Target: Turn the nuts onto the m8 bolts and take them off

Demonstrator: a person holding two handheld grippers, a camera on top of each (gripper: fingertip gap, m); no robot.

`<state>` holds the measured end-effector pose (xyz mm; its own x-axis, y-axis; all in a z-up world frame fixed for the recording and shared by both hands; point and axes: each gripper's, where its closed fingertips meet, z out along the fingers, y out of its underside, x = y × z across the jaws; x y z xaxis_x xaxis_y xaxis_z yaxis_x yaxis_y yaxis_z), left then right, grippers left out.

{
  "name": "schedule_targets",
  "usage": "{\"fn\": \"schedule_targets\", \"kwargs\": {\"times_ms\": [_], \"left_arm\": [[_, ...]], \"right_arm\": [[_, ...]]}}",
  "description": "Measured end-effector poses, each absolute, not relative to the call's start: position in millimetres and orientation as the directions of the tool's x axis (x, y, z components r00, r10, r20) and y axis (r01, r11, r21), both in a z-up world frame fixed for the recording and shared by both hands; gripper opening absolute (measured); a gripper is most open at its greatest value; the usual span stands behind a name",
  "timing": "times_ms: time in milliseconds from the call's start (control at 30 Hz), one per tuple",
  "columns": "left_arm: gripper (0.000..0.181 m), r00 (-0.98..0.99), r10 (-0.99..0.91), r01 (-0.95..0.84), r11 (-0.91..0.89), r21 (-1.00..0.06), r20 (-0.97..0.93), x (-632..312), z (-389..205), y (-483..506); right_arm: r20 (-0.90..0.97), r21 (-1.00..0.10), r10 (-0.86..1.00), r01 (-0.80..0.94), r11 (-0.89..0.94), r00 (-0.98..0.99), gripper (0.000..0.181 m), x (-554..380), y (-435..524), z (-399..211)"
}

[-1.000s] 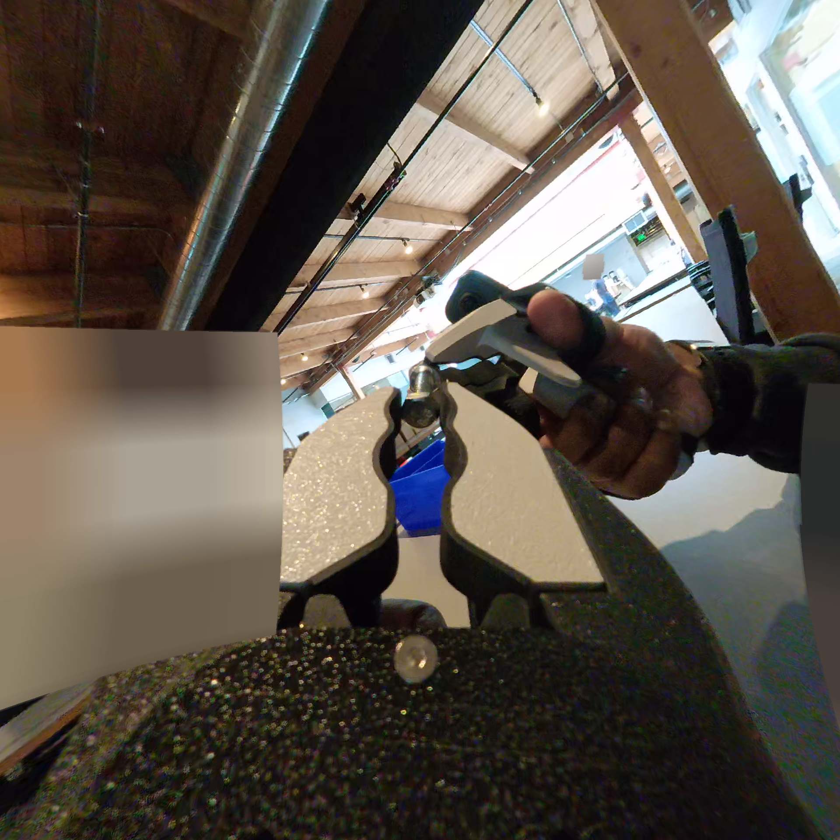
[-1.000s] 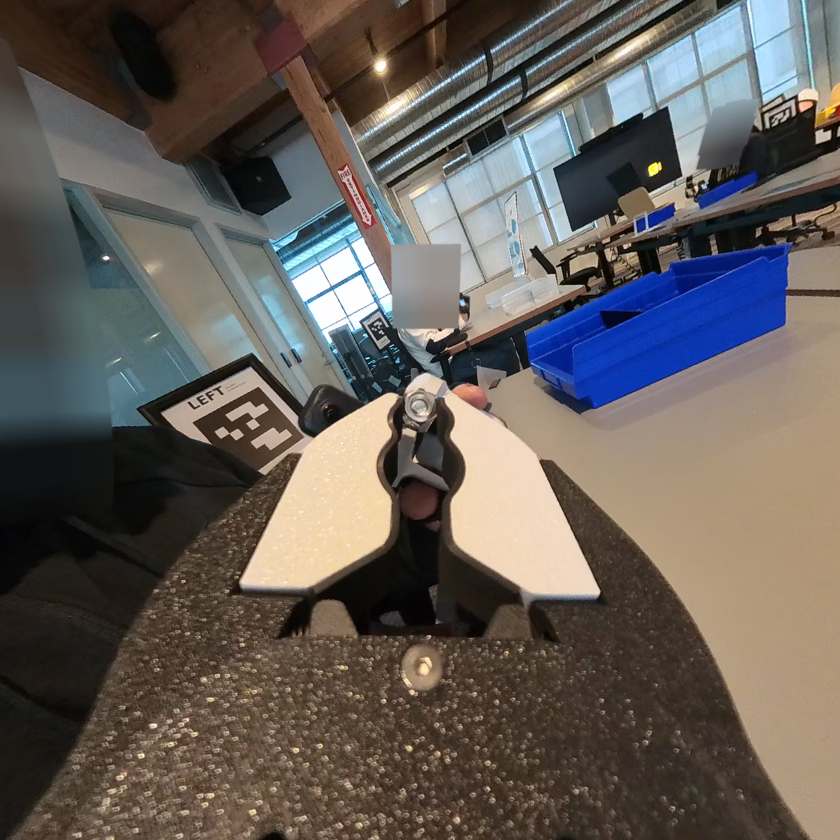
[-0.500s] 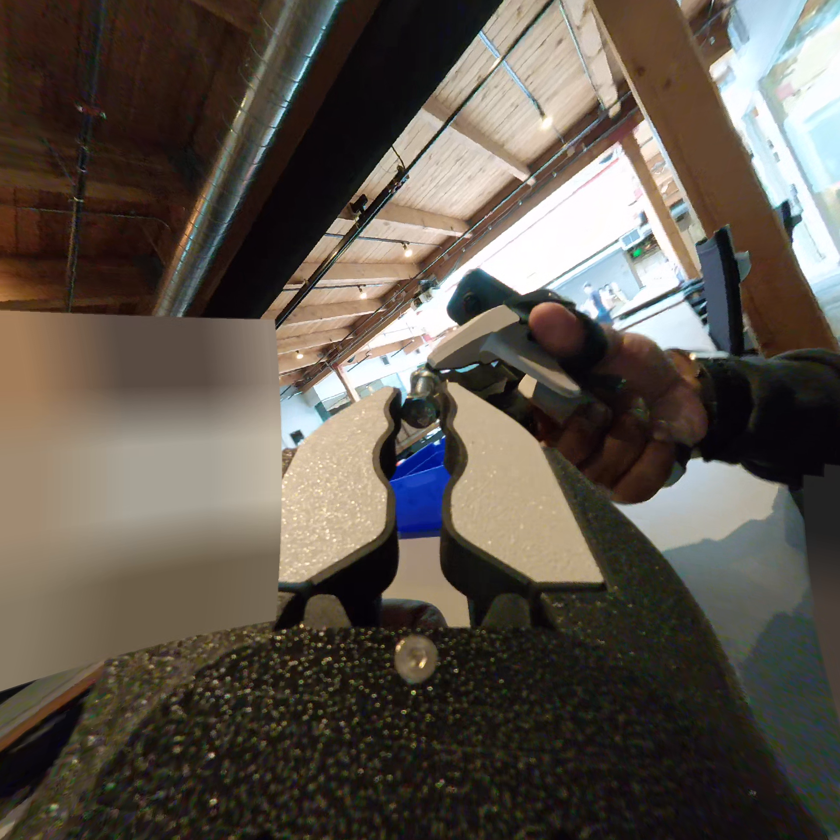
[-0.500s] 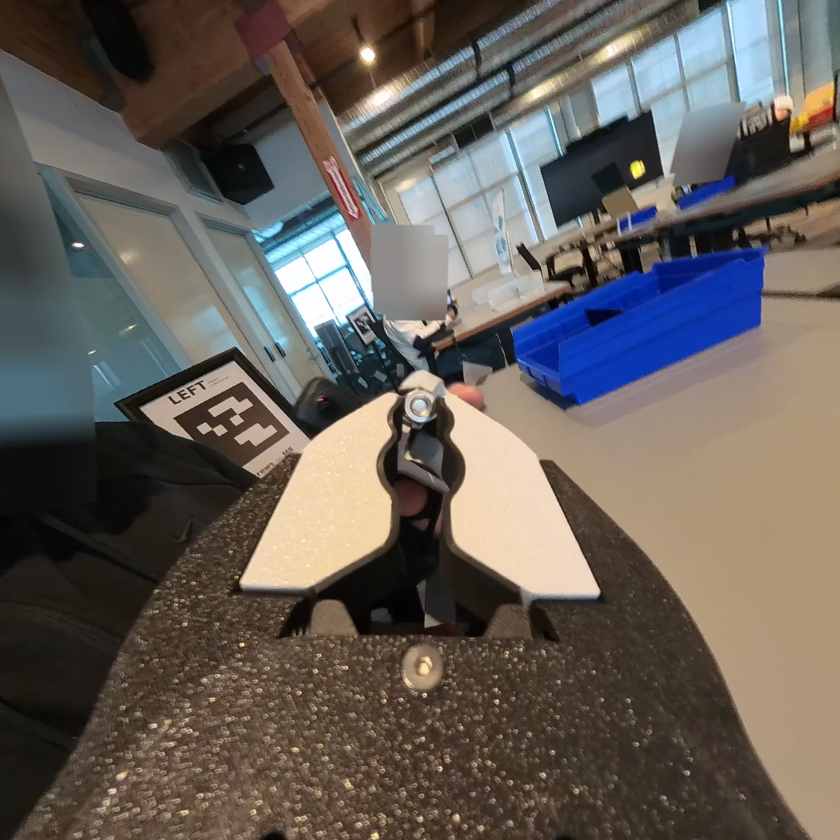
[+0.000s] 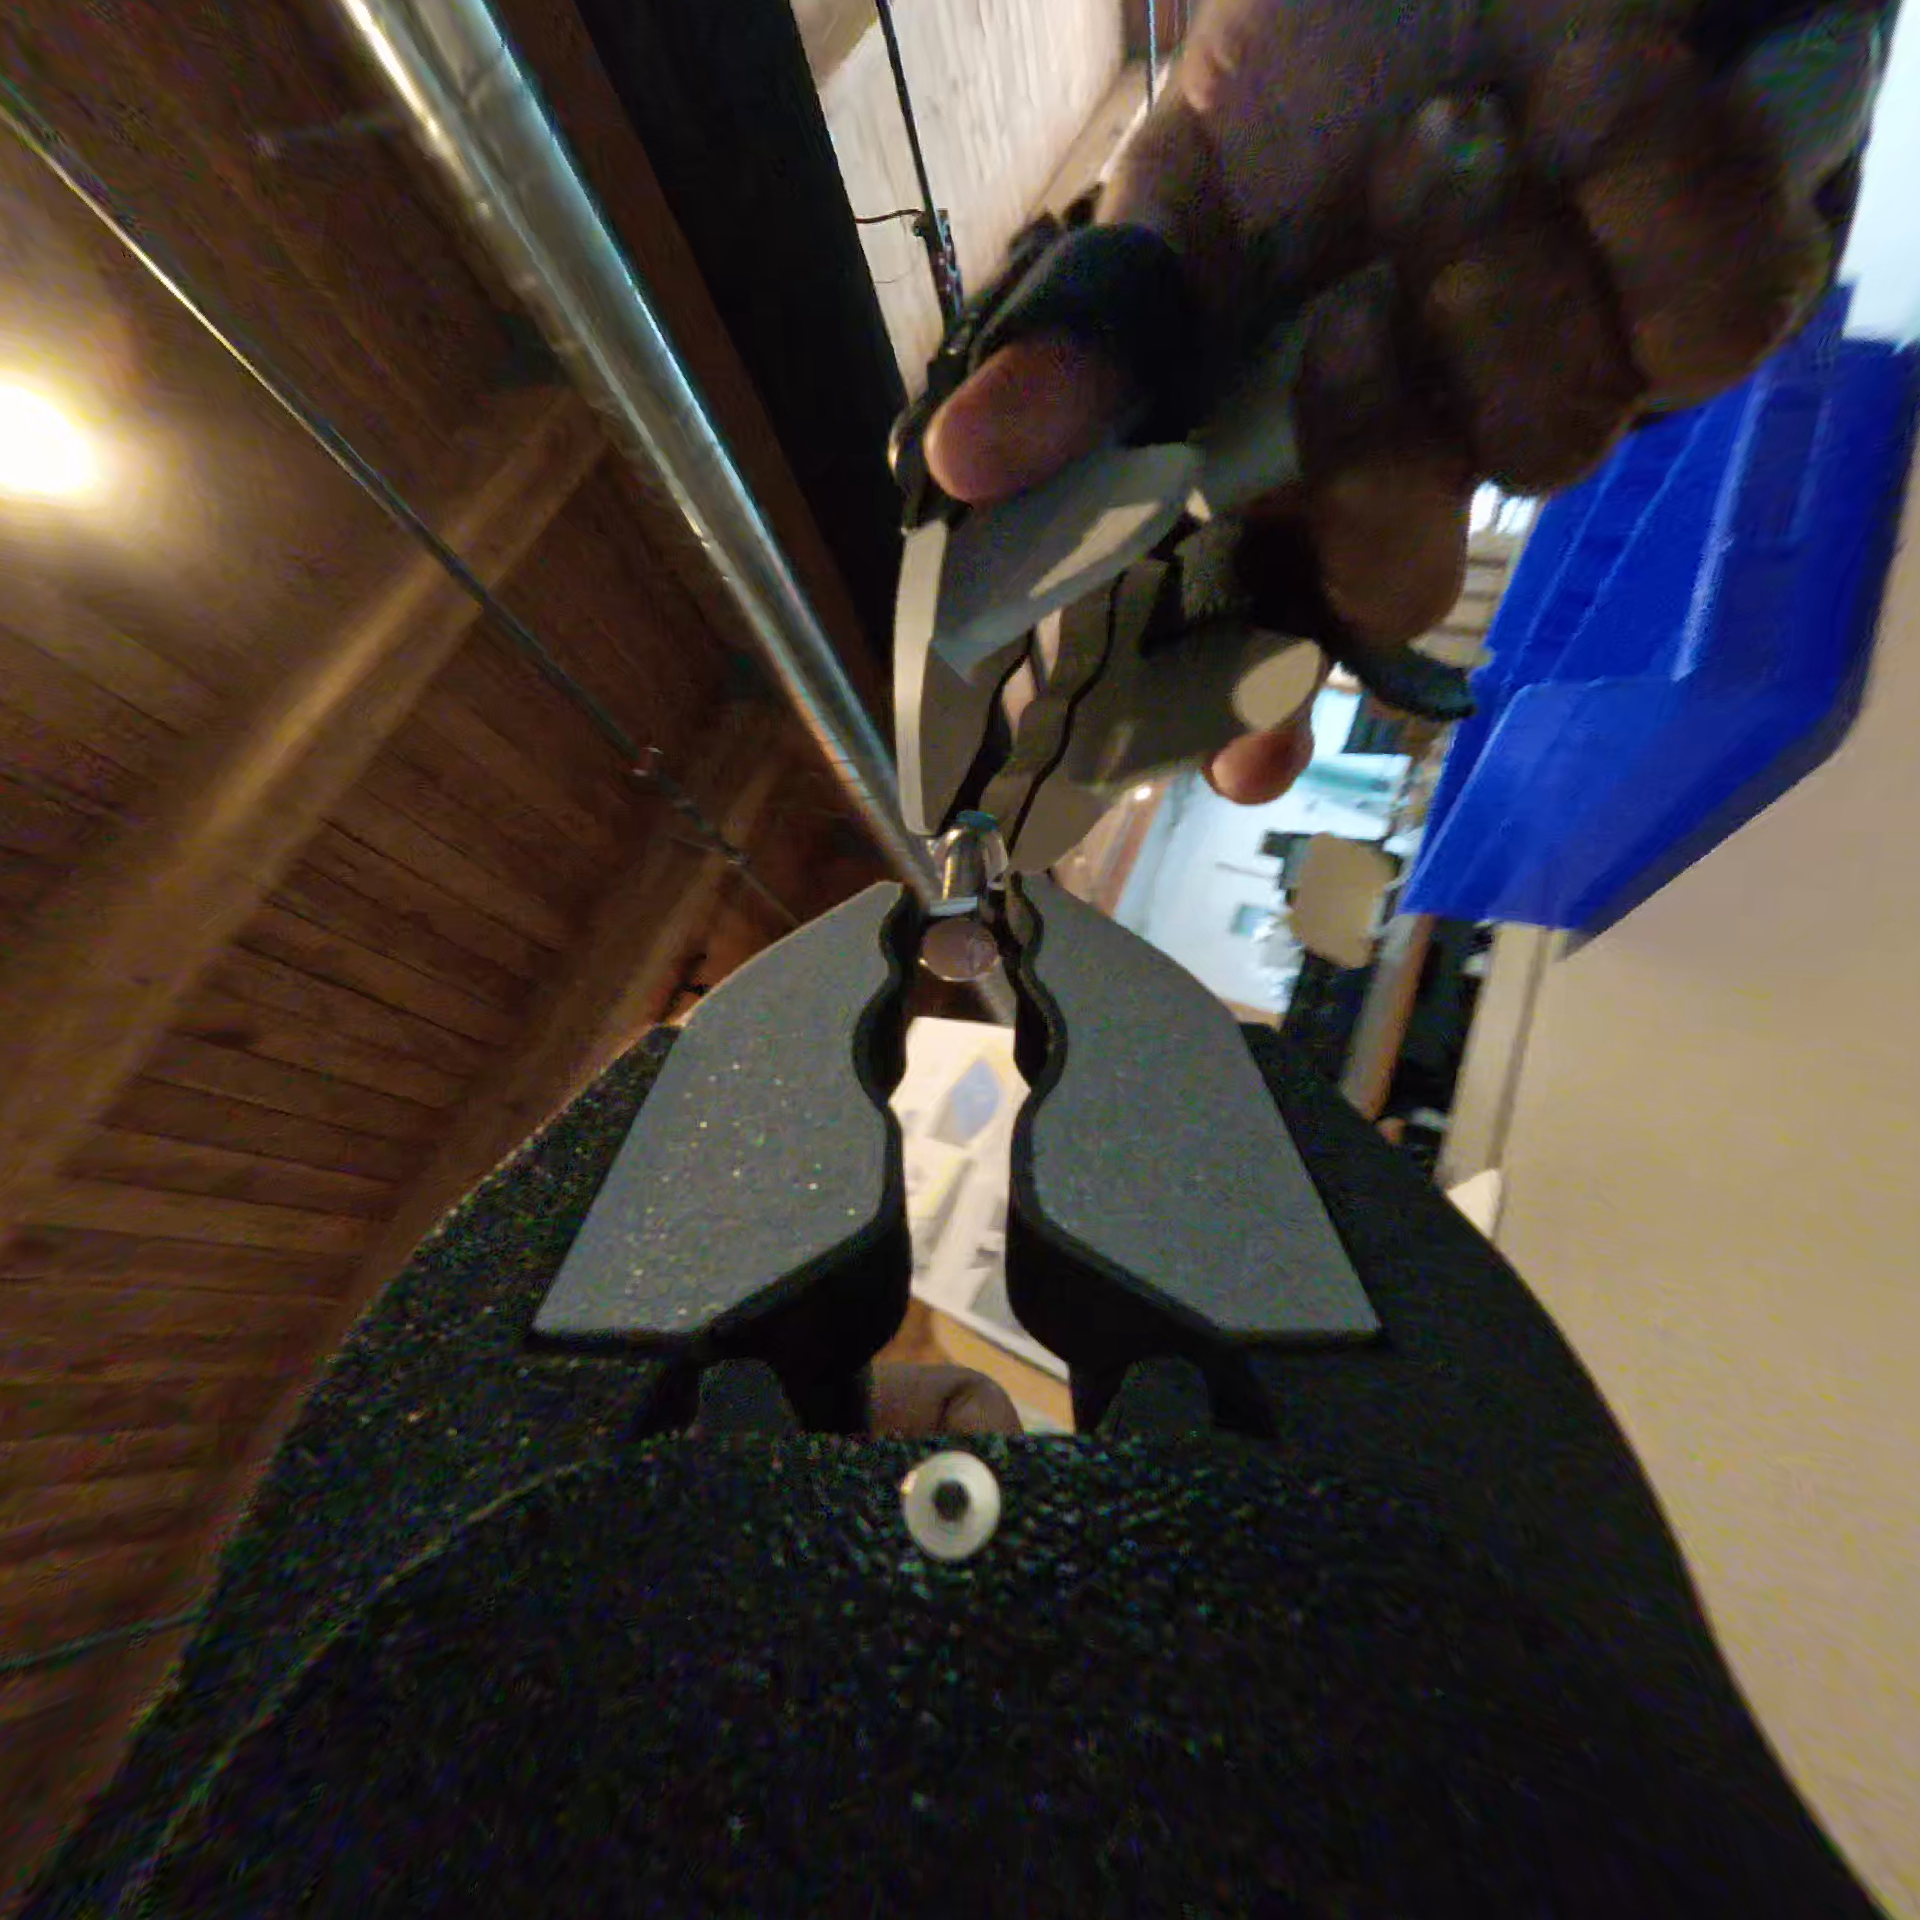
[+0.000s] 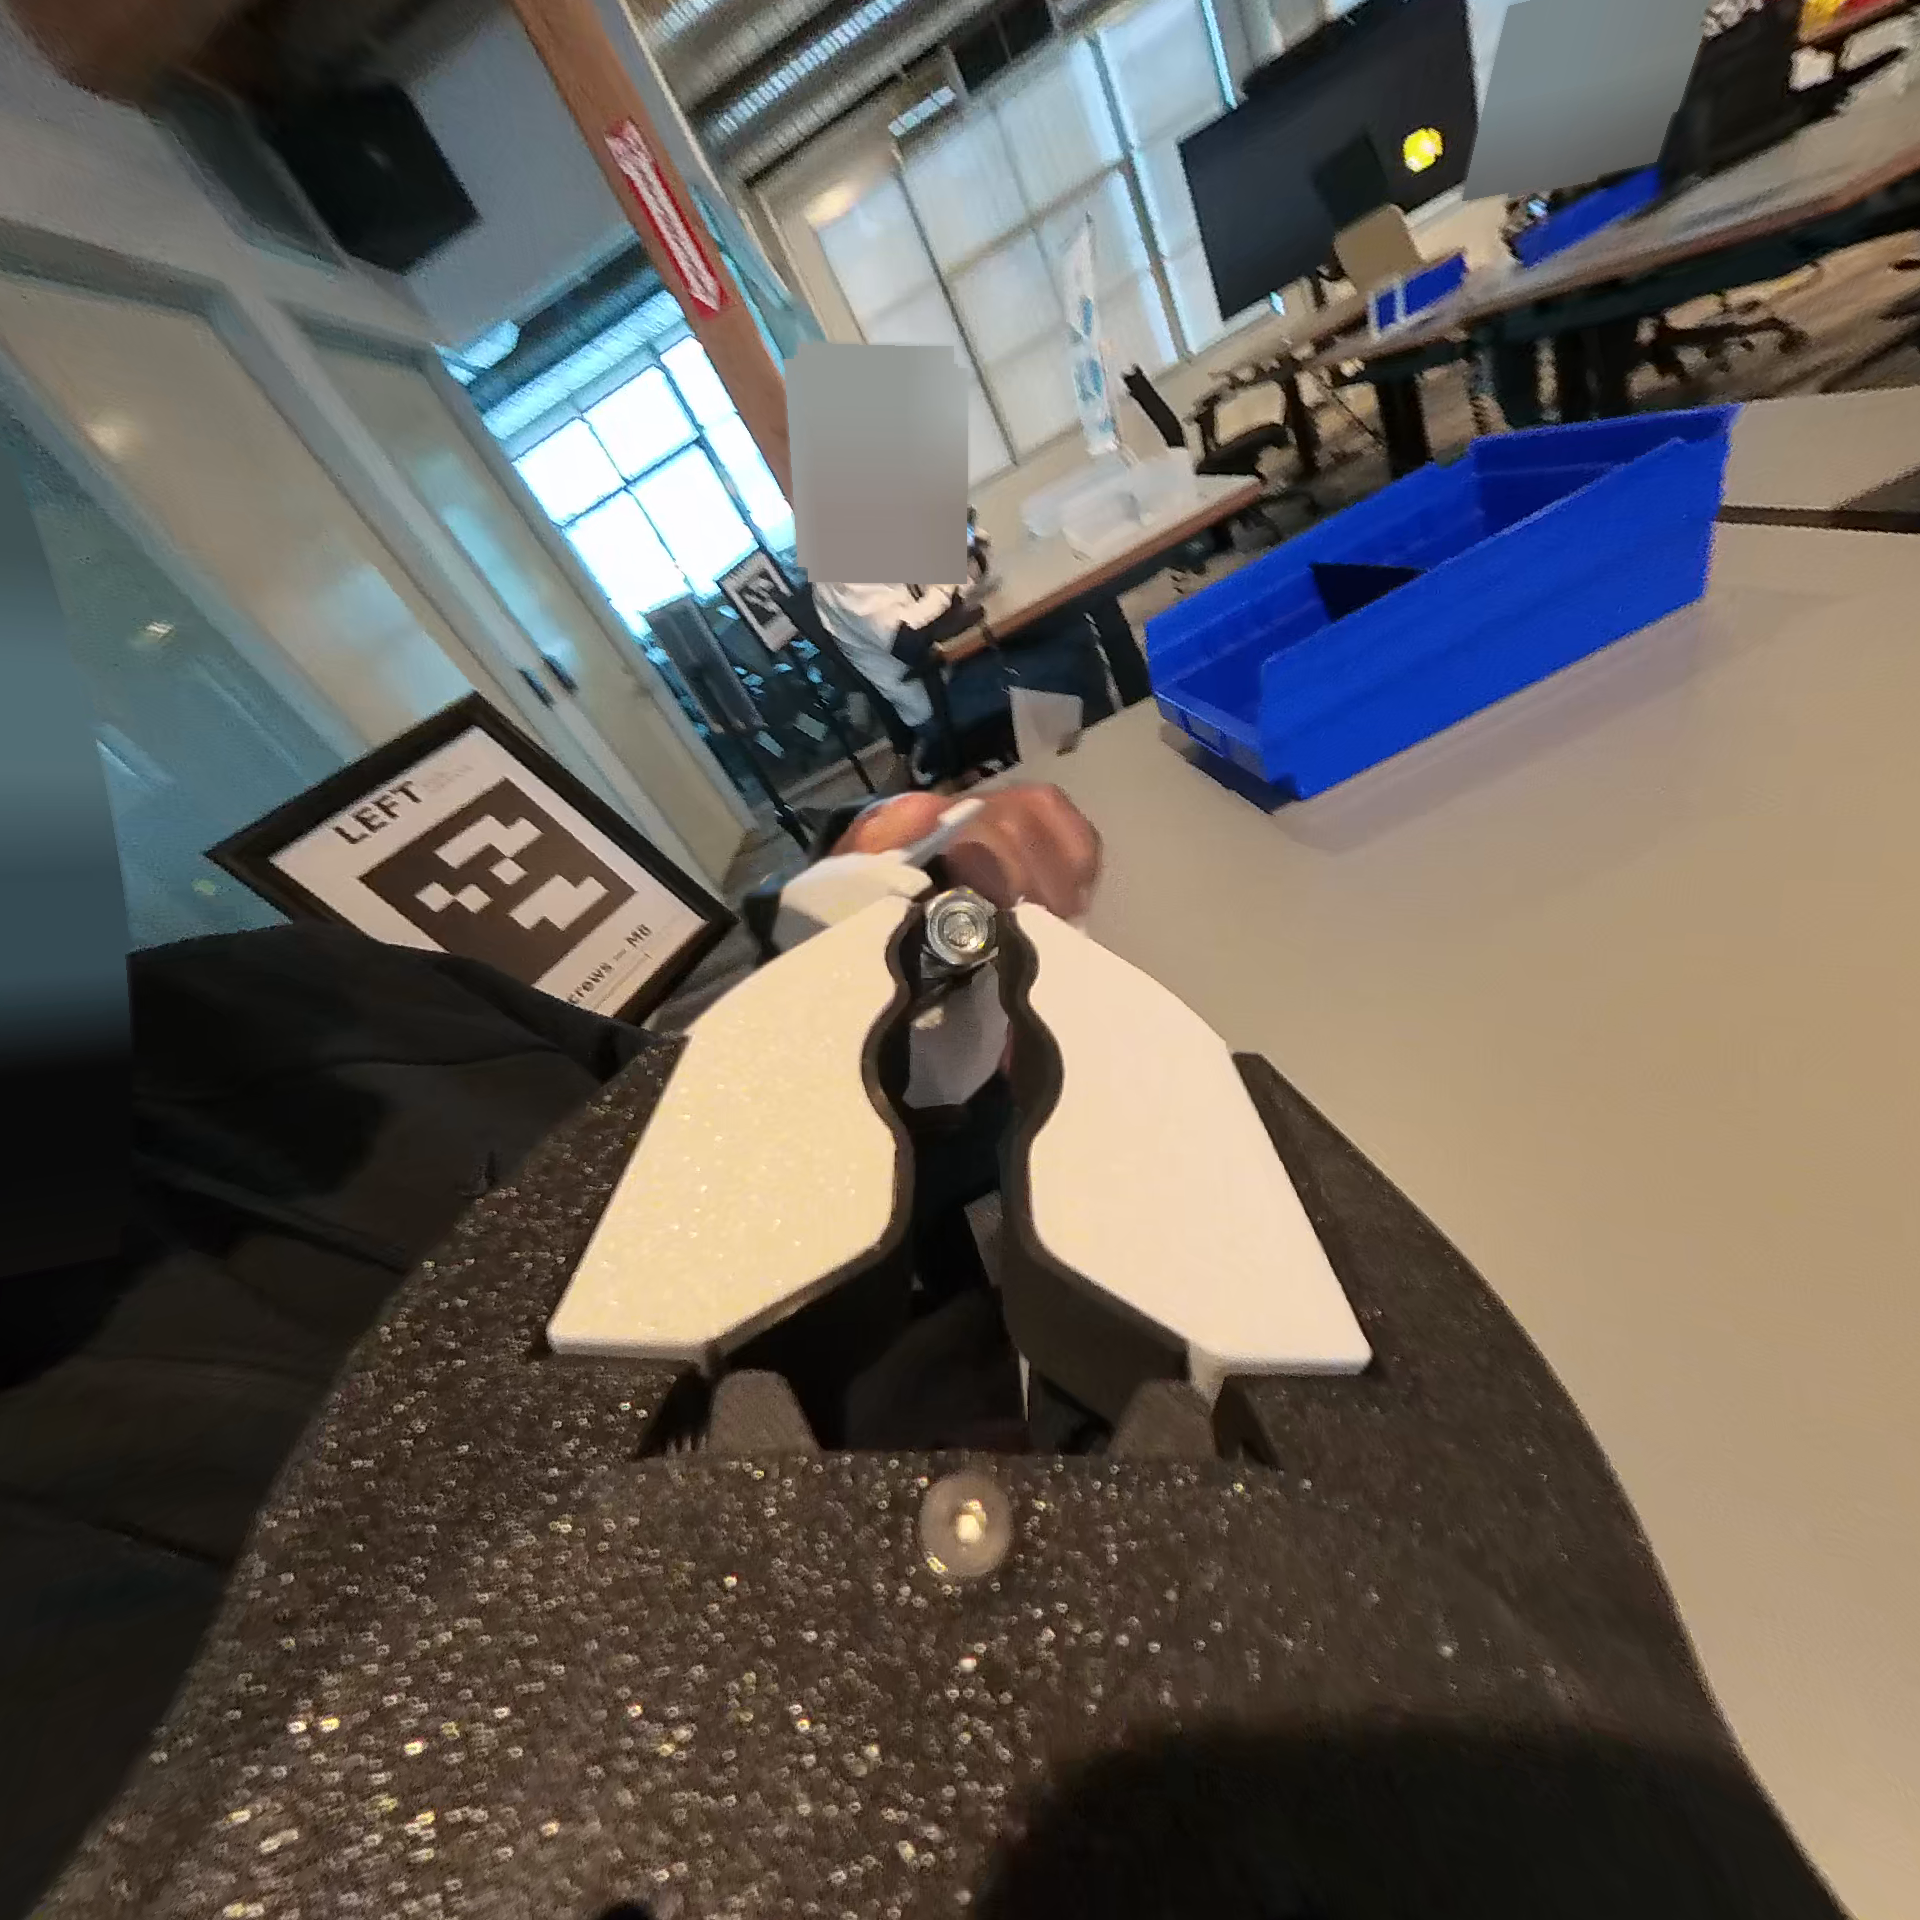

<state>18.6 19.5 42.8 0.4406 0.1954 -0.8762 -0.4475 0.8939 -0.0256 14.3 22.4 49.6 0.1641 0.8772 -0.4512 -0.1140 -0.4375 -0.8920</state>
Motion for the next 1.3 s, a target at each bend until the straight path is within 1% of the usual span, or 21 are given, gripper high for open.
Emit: {"fn": "schedule_targets", "kwargs": {"times_ms": [100, 167, 233, 467, 1000, 1300], "left_arm": [[0.015, 0.429, 0.344, -0.520, 0.850, 0.084, -0.835, 20.3, 45.1, 13.8], [0.015, 0.438, 0.404, -0.543, 0.831, 0.122, -0.803, 20.3, 45.5, 9.1], [0.015, 0.459, 0.449, -0.570, 0.811, 0.133, -0.767, 18.1, 47.4, 6.8], [0.015, 0.550, 0.512, -0.608, 0.787, 0.105, -0.660, 7.2, 59.9, -1.2], [0.015, 0.618, 0.501, -0.598, 0.800, 0.051, -0.606, 12.3, 71.1, -6.5], [0.015, 0.698, 0.399, -0.522, 0.852, -0.041, -0.594, 12.0, 81.2, -11.6]], "right_arm": [[-0.447, -0.894, 0.871, -0.094, -0.438, 0.202, 0.014, 16.9, 16.7, 50.6], [-0.444, -0.896, 0.867, -0.075, -0.439, 0.227, 0.014, 15.7, 14.6, 51.5], [-0.437, -0.897, 0.864, -0.057, -0.438, 0.249, 0.014, 13.2, 13.0, 53.5], [-0.373, -0.922, 0.885, -0.002, -0.388, 0.280, 0.014, 1.1, 3.4, 66.7], [-0.358, -0.934, 0.911, -0.080, -0.349, 0.203, 0.014, 2.8, -9.7, 79.6], [-0.342, -0.939, 0.923, -0.109, -0.326, 0.178, 0.014, 1.8, -17.7, 88.4]]}}
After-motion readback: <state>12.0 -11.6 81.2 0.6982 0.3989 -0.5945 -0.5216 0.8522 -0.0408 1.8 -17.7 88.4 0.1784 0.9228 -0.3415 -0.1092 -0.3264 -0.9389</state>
